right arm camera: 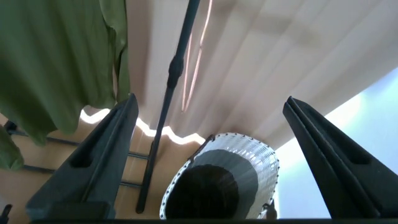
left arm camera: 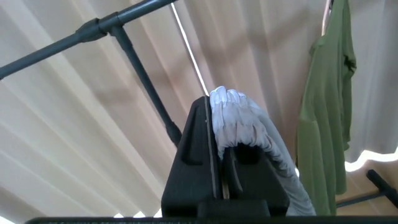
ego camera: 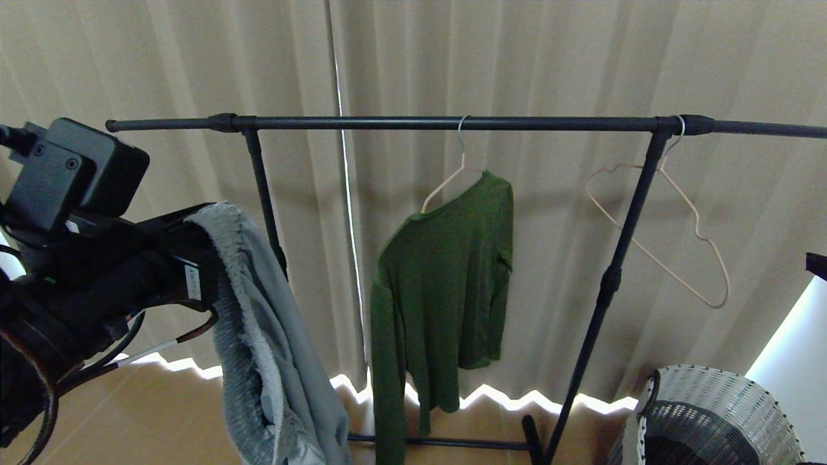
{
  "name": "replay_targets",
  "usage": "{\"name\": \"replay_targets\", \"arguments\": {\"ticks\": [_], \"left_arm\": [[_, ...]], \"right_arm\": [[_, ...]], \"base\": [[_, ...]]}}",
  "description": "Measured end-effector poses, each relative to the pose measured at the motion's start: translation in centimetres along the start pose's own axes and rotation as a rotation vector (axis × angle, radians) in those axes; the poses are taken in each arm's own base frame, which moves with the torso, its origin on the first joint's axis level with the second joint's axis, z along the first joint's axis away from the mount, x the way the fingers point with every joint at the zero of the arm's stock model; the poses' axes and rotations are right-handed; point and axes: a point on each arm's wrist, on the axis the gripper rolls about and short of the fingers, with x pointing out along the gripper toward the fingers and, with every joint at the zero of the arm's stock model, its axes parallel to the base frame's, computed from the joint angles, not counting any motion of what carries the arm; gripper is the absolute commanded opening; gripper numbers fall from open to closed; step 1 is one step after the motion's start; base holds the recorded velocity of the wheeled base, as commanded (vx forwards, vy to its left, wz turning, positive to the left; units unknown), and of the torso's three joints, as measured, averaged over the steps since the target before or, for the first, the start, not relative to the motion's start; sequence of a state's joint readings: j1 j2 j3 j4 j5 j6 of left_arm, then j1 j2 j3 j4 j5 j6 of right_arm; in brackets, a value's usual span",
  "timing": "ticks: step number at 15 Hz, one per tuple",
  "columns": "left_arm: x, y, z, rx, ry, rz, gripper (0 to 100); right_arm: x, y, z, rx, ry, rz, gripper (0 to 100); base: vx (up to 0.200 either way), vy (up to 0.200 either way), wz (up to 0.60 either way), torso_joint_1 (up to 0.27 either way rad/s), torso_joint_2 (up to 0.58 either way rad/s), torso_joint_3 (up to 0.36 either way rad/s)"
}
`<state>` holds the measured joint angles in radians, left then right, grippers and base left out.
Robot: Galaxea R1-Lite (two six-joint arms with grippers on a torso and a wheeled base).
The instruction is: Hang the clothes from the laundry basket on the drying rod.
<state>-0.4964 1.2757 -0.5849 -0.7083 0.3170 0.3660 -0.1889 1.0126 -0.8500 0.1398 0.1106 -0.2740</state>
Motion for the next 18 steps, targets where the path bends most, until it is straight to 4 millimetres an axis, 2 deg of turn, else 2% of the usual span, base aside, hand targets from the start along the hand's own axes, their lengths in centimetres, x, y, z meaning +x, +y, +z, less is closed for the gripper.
{"name": "replay_targets", "arguments": {"ticks": [7,11,18], "left_arm": [[-0.3,0.1,-0.1,-0.001,0.001,0.002,0],[-1.1,0.0,-1.7,0.011,0.039,-0.005,0],[-2.3,1.1,-3.4,-0.038,-0.089,0.001,0]], "right_arm": [[1.1,-0.1,-0.1,0.005,0.034,0.009,100],[2.5,-0.1,-0.9,0.047,0.111,0.024,100],[5.3,-0.6,-1.1,0.158,0.201,0.01,100]], "base": [[0.2,0.0,0.0,0.001,0.0,0.0],[0.0,0.0,0.0,0.0,0.0,0.0],[0.0,0.0,0.0,0.0,0.0,0.0]]}}
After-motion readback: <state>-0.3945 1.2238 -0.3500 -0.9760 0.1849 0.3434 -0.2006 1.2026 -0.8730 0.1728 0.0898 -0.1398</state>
